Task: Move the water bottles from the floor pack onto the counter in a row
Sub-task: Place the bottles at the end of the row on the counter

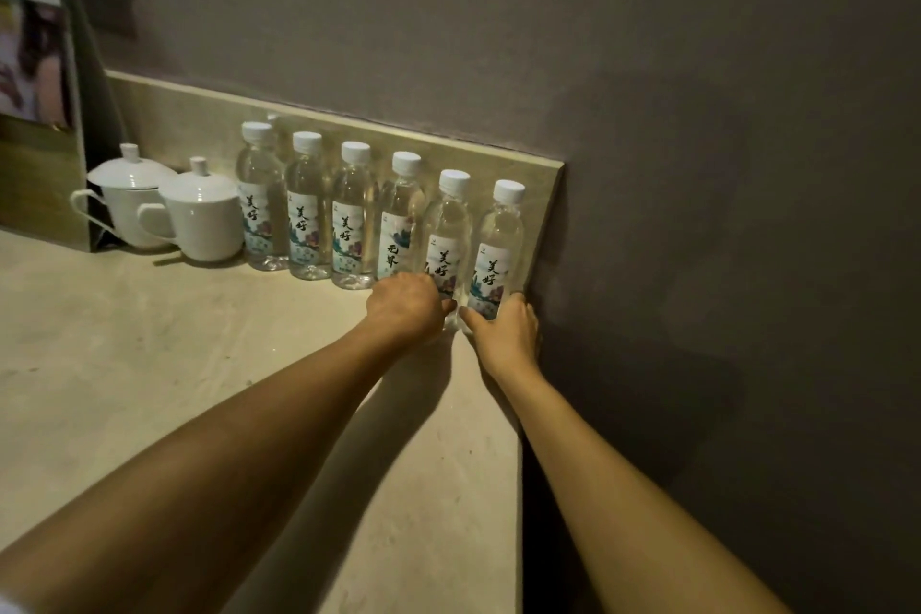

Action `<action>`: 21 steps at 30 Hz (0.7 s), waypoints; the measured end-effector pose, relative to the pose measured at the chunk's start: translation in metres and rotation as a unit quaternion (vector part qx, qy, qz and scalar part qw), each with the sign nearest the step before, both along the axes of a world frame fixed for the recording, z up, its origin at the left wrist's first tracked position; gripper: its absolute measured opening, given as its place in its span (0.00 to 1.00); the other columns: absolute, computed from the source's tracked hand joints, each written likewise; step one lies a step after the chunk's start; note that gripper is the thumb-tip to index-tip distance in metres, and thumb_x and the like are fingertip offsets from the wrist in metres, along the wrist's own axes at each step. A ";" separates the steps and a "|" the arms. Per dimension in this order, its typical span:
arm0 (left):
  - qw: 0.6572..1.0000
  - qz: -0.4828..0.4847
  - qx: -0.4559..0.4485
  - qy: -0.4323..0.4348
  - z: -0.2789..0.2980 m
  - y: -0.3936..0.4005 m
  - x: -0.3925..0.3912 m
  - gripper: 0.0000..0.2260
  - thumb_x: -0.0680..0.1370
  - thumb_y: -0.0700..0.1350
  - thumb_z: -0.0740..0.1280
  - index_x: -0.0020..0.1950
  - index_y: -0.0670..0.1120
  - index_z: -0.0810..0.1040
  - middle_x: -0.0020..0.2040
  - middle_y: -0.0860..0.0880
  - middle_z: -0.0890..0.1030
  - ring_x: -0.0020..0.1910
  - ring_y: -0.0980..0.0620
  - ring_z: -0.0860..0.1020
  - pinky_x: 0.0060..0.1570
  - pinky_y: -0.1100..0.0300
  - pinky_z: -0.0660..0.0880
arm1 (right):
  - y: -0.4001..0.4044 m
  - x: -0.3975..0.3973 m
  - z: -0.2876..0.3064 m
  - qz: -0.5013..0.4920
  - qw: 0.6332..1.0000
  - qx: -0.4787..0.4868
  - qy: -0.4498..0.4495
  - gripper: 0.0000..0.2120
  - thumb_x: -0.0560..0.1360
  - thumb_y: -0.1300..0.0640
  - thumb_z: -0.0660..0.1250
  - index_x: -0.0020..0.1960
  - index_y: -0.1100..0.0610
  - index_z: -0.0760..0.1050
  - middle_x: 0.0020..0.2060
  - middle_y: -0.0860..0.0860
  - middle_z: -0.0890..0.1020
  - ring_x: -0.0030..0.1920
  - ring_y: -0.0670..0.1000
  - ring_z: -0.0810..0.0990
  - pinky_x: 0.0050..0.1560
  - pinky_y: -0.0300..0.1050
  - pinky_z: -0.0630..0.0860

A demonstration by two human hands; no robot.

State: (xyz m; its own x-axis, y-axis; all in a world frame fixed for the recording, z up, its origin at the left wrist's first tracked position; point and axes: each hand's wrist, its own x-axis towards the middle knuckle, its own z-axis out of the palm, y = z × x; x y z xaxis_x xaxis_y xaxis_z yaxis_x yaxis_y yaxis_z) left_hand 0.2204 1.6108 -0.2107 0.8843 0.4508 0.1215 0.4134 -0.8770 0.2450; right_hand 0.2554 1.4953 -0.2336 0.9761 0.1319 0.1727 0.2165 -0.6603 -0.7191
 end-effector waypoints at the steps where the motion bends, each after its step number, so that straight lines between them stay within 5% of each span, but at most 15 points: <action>1: 1.000 -0.003 0.005 0.003 0.000 0.001 0.003 0.20 0.80 0.59 0.61 0.56 0.42 0.78 0.52 0.42 0.81 0.50 0.45 0.79 0.51 0.53 0.77 | 0.001 0.001 -0.001 -0.005 1.000 0.008 0.002 0.31 0.73 0.46 0.71 0.66 0.63 0.66 0.64 0.60 0.73 0.66 0.61 0.72 0.62 0.53 0.71; 8: 1.000 -0.022 0.023 0.001 0.002 0.007 0.011 0.21 0.80 0.58 0.60 0.56 0.42 0.77 0.45 0.44 0.75 0.50 0.45 0.78 0.50 0.52 0.75 | 0.007 0.011 0.001 -0.016 1.000 0.005 0.000 0.31 0.72 0.46 0.72 0.64 0.64 0.67 0.63 0.61 0.76 0.64 0.62 0.74 0.61 0.55 0.74; 14: 0.999 -0.014 0.048 -0.004 0.000 0.009 0.014 0.22 0.81 0.59 0.59 0.59 0.42 0.77 0.55 0.42 0.80 0.55 0.43 0.78 0.49 0.52 0.74 | 0.011 0.015 0.001 -0.017 1.000 -0.009 -0.003 0.29 0.72 0.45 0.71 0.63 0.63 0.68 0.63 0.60 0.75 0.64 0.62 0.73 0.60 0.55 0.74; 21: 0.997 0.014 0.077 -0.020 -0.004 0.011 0.014 0.22 0.80 0.62 0.57 0.54 0.45 0.78 0.42 0.48 0.74 0.41 0.49 0.73 0.40 0.56 0.70 | 0.012 0.018 0.000 -0.015 0.999 -0.034 -0.016 0.28 0.74 0.44 0.69 0.64 0.61 0.67 0.64 0.58 0.75 0.64 0.61 0.74 0.58 0.55 0.75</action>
State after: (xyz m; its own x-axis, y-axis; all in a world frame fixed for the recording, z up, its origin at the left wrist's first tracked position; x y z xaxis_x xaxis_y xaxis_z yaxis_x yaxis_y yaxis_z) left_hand 0.2349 1.6215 -0.2146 0.8650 0.4478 0.2264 0.4300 -0.8941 0.1256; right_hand 0.2737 1.5074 -0.2340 0.9741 0.1151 0.1948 0.2174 -0.7142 -0.6653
